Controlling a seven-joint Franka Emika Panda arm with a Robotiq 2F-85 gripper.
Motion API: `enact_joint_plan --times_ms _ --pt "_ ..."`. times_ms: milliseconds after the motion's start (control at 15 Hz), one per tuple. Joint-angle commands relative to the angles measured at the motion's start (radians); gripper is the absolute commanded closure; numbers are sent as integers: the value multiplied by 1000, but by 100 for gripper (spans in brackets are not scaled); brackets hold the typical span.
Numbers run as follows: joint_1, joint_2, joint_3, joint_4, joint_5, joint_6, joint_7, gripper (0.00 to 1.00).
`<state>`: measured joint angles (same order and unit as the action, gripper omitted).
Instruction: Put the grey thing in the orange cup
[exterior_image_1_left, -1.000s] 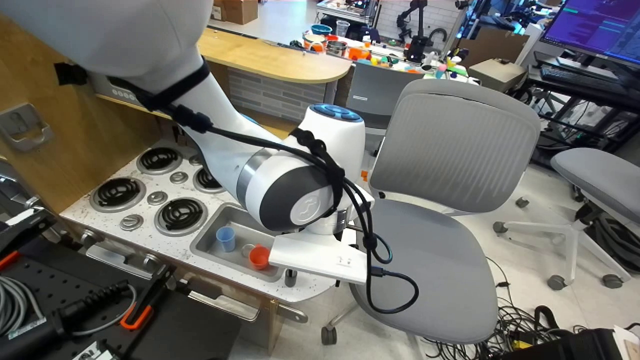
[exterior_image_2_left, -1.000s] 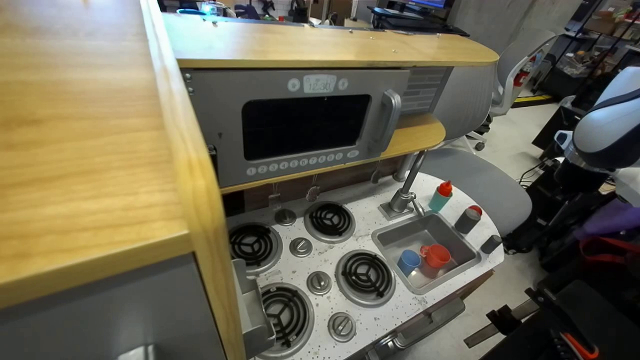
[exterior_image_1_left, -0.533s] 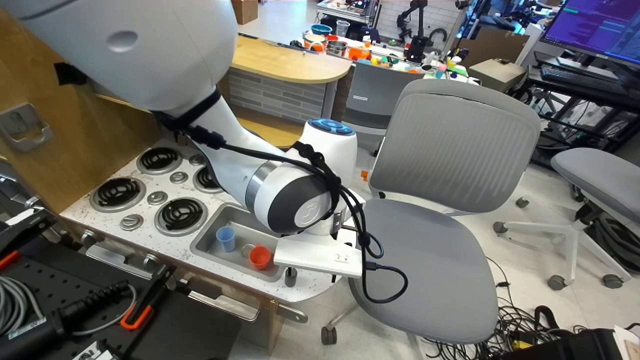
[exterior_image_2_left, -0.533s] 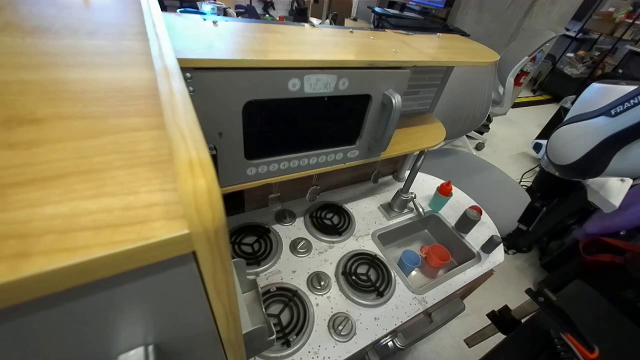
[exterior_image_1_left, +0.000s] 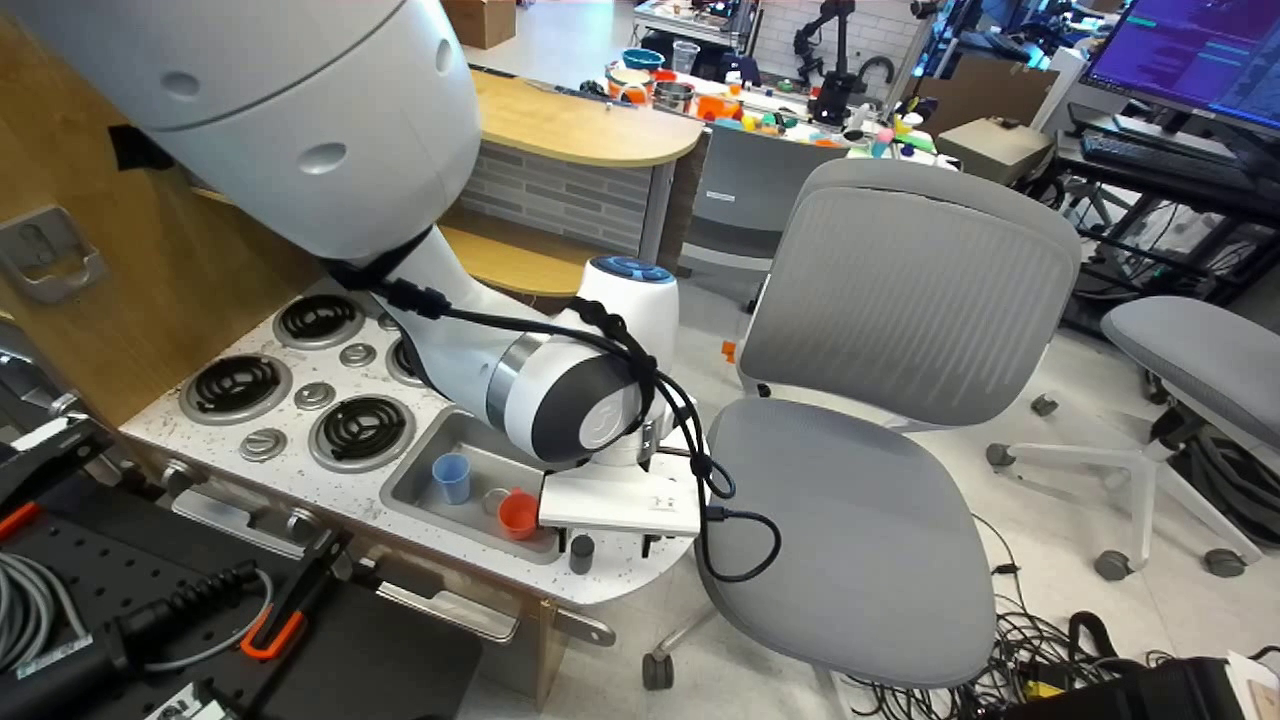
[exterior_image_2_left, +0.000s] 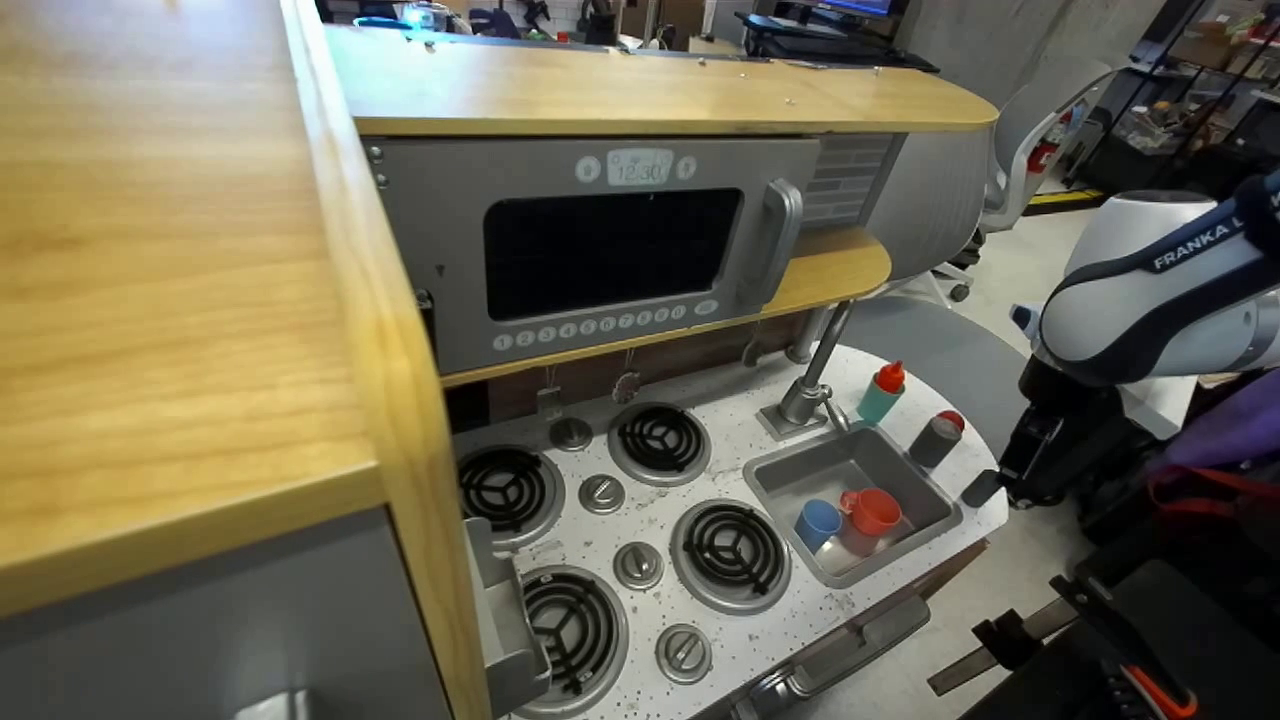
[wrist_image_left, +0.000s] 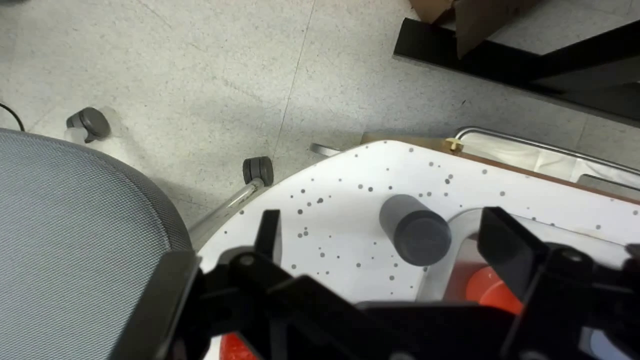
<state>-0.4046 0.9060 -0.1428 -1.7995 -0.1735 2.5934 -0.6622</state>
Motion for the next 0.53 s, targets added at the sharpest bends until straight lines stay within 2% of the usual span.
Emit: enact_joint_plan --times_ms 0,467 --pt "9 26 4 32 -31 -40 1 0" --pt "34 72 -12 62 -29 -49 47 0"
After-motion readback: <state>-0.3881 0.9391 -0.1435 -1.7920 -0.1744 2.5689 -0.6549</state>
